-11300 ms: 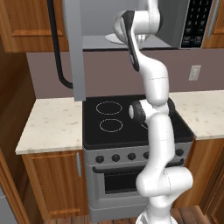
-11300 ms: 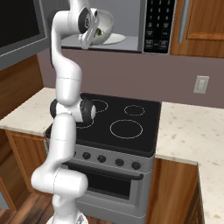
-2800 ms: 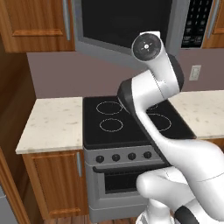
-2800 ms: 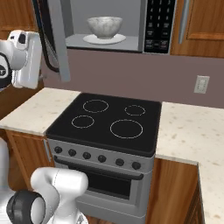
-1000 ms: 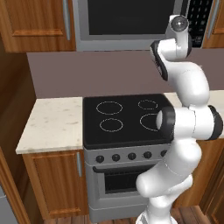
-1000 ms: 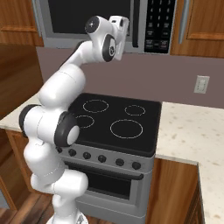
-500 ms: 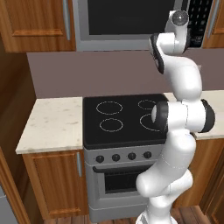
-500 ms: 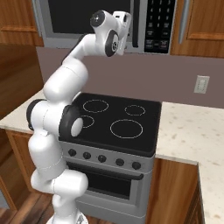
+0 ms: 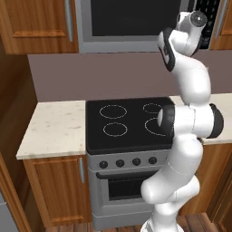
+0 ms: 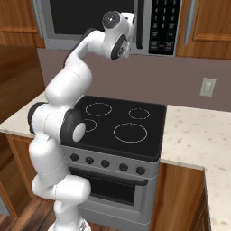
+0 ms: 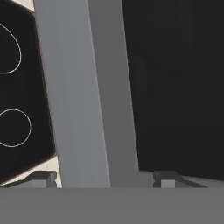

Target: Pick the broccoli from the sink and place it in the bowl. Then pick the bowl and place it in the microwave. Then close the microwave door and press the start button.

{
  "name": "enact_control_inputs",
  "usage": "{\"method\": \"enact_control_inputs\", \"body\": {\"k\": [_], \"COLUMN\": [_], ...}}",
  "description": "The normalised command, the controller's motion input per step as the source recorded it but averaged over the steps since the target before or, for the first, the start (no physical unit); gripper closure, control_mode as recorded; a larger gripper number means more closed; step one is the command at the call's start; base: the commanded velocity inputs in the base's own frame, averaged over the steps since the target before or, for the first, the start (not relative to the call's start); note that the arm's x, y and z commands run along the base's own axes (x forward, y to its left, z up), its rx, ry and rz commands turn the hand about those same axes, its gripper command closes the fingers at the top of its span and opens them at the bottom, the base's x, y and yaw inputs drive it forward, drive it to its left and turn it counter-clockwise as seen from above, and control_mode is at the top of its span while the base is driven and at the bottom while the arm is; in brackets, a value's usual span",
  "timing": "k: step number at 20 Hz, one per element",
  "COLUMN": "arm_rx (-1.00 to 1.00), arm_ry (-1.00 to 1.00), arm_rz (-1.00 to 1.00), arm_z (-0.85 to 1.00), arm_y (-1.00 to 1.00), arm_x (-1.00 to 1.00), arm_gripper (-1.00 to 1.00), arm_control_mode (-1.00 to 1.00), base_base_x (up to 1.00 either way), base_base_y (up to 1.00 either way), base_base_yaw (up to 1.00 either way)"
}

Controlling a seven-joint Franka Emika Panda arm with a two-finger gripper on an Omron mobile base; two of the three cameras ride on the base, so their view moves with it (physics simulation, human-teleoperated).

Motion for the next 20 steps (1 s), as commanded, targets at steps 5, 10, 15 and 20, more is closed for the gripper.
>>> {"method": "enact_control_inputs", "body": {"k": [5,10,15,20], "arm_rx": [0.04,0.02,0.04,0.00], "arm_ry": [-0.11,-0.10,-0.11,-0.24], "arm_rz": [0.26,0.27,0.09,0.00], "arm_z": [0.09,0.02,-0.24,-0.13], "arm_y": [0.29,0.29,-0.46,-0.76], "arm_x": [-0.89,-1.00,-0.65,0.04], "arm_gripper": [-1.00,-1.00,-1.00,-1.00], "arm_control_mode": [-1.00,-1.00,-1.00,-1.00], "base_base_x": [0.00,0.00,0.00,0.00], "base_base_y": [0.00,0.00,0.00,0.00], "base_base_yaw": [0.00,0.00,0.00,0.00]}}
